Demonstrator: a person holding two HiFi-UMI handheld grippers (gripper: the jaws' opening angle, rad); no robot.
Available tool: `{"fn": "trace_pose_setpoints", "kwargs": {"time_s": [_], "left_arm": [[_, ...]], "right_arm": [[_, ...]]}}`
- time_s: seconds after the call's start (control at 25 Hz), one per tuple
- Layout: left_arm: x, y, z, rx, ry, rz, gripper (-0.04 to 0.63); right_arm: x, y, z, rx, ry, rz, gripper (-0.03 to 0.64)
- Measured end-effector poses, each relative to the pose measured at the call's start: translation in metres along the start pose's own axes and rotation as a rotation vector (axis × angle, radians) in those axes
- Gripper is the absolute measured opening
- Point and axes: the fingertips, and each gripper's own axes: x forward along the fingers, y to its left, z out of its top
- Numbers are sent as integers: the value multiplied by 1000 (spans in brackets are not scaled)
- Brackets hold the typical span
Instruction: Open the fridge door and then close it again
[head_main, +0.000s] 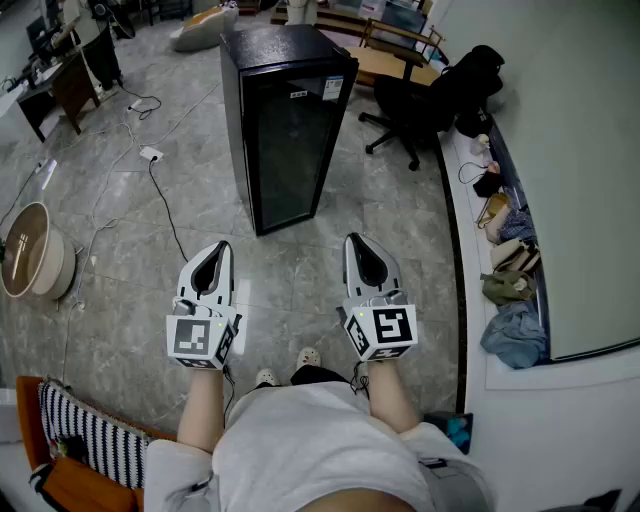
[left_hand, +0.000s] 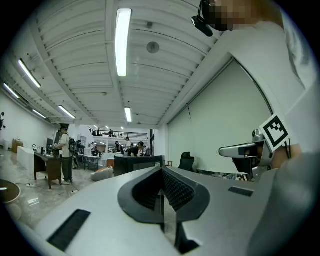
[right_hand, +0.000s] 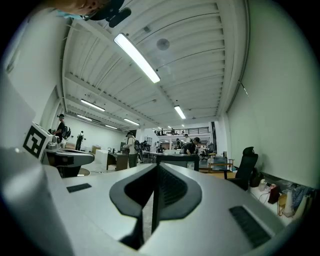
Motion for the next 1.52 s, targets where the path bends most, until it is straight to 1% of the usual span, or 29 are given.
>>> {"fn": "trace_pose_setpoints", "kwargs": {"time_s": [0.56, 0.76, 1.12, 1.36, 1.52], "left_arm": [[24, -10, -4, 0, 8, 10, 15], [40, -16, -5, 2, 9, 20, 14], [70, -31, -7, 2, -3, 67, 14], [80, -34, -17, -7, 11, 91, 14], [93, -29, -19, -14, 18, 96, 14]], "right_arm": [[14, -21, -3, -1, -1, 15, 25], [23, -39, -2, -2, -25, 11, 25], [41, -76, -8, 7, -23, 58, 25], [52, -89, -15, 14, -17, 76, 25], [67, -94, -16, 18, -8, 81, 25]]}}
